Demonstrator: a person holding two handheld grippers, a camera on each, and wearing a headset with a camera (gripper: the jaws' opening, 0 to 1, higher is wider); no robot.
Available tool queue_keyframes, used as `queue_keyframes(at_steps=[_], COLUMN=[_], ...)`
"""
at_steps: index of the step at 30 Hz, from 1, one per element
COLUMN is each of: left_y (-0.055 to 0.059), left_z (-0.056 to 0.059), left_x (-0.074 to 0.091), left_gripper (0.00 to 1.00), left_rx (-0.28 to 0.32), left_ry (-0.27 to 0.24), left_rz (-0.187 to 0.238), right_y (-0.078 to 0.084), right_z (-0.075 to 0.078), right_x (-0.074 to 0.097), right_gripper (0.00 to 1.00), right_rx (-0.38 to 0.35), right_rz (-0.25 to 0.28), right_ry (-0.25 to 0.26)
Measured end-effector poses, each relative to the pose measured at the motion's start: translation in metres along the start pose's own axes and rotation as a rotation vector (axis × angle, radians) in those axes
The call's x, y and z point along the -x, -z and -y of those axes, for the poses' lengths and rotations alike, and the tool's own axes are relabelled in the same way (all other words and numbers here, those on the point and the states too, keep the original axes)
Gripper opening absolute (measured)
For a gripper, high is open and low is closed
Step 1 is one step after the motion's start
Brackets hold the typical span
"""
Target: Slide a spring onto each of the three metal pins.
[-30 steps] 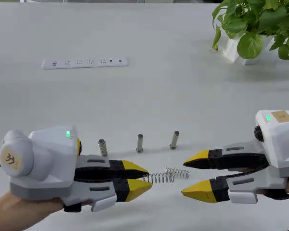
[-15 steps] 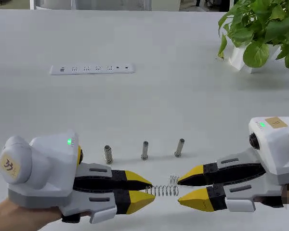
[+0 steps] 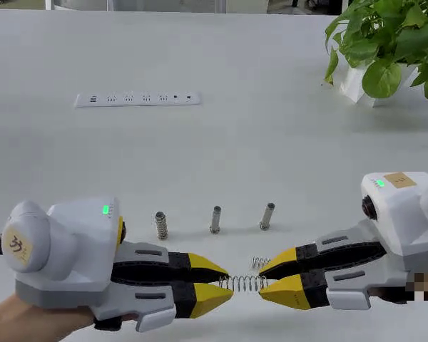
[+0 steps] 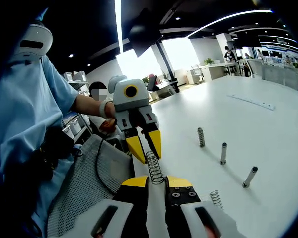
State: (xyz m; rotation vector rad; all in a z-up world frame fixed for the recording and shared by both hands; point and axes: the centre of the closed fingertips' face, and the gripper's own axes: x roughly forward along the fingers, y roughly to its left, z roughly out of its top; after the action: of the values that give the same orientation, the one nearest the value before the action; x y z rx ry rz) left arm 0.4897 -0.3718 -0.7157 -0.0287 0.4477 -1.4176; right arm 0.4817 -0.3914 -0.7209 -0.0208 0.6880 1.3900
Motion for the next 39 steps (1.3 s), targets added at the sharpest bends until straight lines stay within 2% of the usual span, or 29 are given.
queue_keyframes(at_steps=[9, 20, 28, 31, 39], left_y=[0.003, 0.002, -0.005, -0.006, -0.006], left_z=[0.001, 0.001, 0.004, 0.003, 0.004], left_x=[-0.002, -0.003, -0.003, -0.004, -0.005], left_gripper=[0.07, 0.07, 0.06, 0.06, 0.06], left_rx=[0.0, -0.001, -0.008, -0.009, -0.006], left_ry=[0.003, -0.001, 0.012, 0.011, 0.013], left_rz=[-0.011, -0.007, 0.009, 0.009, 0.014], right_y=[0.0, -0.007, -0.001, 0.001, 0.004], right_z=[-0.001, 0.001, 0.004, 0.004, 0.006], right_x=[0.002, 0.008, 0.008, 0.007, 0.007], right_gripper=[0.07, 0.07, 0.09, 0.12, 0.11], right_rx=[0.005, 0.058, 0.051, 0.04, 0.038], right_rz=[-0.012, -0.044, -0.054, -0.052, -0.061], right_ry=[-0.004, 0.006, 0.019, 0.007, 0.009])
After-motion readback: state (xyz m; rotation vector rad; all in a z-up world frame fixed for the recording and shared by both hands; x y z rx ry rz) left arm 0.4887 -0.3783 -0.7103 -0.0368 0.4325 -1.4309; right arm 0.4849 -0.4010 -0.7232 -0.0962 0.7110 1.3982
